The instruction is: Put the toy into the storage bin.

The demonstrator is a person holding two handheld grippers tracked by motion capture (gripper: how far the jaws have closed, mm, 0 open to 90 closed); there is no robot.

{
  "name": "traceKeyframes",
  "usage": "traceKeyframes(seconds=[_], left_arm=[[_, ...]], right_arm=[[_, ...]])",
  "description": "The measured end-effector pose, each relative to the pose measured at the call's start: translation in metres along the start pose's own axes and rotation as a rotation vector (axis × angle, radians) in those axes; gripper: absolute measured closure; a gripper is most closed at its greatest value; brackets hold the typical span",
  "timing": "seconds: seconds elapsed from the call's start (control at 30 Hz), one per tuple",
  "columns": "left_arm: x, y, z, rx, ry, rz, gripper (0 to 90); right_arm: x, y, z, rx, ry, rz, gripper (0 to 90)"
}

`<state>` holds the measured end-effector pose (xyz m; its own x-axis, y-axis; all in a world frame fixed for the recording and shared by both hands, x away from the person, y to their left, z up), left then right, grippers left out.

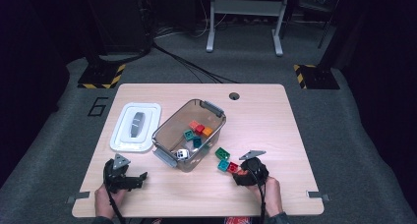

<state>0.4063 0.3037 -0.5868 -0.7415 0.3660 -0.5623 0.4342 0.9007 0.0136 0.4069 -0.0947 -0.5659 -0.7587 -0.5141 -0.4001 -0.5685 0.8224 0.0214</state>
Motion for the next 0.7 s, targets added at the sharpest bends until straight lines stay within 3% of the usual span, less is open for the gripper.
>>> traceKeyframes(seconds=[0.3, 0.7], left_arm=[[0.000, 0.000, 0.000, 0.000, 0.000, -0.001, 3.2], [0.000, 0.000, 0.000, 0.000, 0.000, 0.000, 3.2]], right_arm=[[0.000, -0.002, -0.001, -0.009, 0.006, 0.006, 42.8], [-0.008, -0.007, -0.015, -0.022, -0.051, 0.026, 42.9]])
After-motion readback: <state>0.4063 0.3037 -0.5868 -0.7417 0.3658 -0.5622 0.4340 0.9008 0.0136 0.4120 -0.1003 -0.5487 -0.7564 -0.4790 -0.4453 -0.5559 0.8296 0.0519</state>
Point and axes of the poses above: each handheld gripper's, and its own axes: z roughly forward along the jaws, x roughly out of its underside, y roughly to its left, the point moved 8 cm from there along z, roughly forward along the jaws, and after that the axes turned 12 degrees about y, right-handed, at the moved point
